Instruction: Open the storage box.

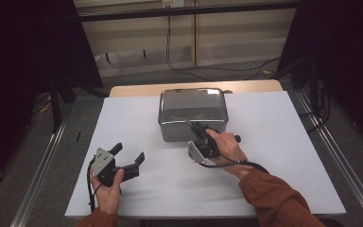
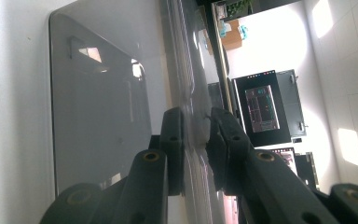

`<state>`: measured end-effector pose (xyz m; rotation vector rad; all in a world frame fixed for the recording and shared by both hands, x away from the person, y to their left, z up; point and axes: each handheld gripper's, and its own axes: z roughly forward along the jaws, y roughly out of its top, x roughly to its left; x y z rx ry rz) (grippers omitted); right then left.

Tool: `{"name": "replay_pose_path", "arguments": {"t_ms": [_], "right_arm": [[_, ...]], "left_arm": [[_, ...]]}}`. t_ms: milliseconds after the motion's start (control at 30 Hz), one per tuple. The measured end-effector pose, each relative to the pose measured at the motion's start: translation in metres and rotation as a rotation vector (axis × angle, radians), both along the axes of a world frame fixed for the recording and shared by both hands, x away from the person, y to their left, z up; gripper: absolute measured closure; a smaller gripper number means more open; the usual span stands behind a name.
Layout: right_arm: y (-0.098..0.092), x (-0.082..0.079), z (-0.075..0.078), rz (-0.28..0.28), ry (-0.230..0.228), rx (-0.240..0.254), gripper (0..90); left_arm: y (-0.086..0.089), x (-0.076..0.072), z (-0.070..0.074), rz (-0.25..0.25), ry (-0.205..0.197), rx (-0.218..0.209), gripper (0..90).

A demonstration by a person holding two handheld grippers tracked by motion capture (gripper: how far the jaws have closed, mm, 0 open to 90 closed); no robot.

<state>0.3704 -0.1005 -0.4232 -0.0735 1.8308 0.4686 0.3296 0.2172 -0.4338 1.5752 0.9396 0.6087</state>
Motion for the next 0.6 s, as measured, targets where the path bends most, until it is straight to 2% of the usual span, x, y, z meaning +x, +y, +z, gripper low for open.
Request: {"name": "replay_pose_path", "arguments": {"t_ms": [33,200,267,367,467,533,600], "right_arm": [[0.000,0.000,0.000,0.002,0.002,0.003,76.1],[0.000,0.000,0.001,0.001,0.005,0.007,75.8],[-0.001,0.000,0.001,0.003,0.008,0.008,75.8],[0.000,0.001,0.002,0.005,0.010,0.002,75.8],[-0.001,0.001,0.002,0.005,0.013,0.002,75.8],[-0.001,0.001,0.002,0.005,0.015,0.004,75.7],[-0.001,0.001,0.003,0.006,0.015,0.002,75.7]], "left_arm": [[0.000,0.001,0.000,0.000,0.001,-0.011,7.3],[-0.002,0.003,0.002,-0.014,-0.011,0.020,5.6],[-0.005,0.004,0.003,-0.047,-0.012,0.033,5.4],[-0.010,0.006,0.004,-0.087,-0.014,0.010,5.3],[-0.014,0.008,0.008,-0.101,-0.025,0.014,4.3],[-0.016,0.010,0.009,-0.090,-0.029,0.022,3.7],[-0.016,0.012,0.010,-0.096,-0.021,0.022,3.5]]}}
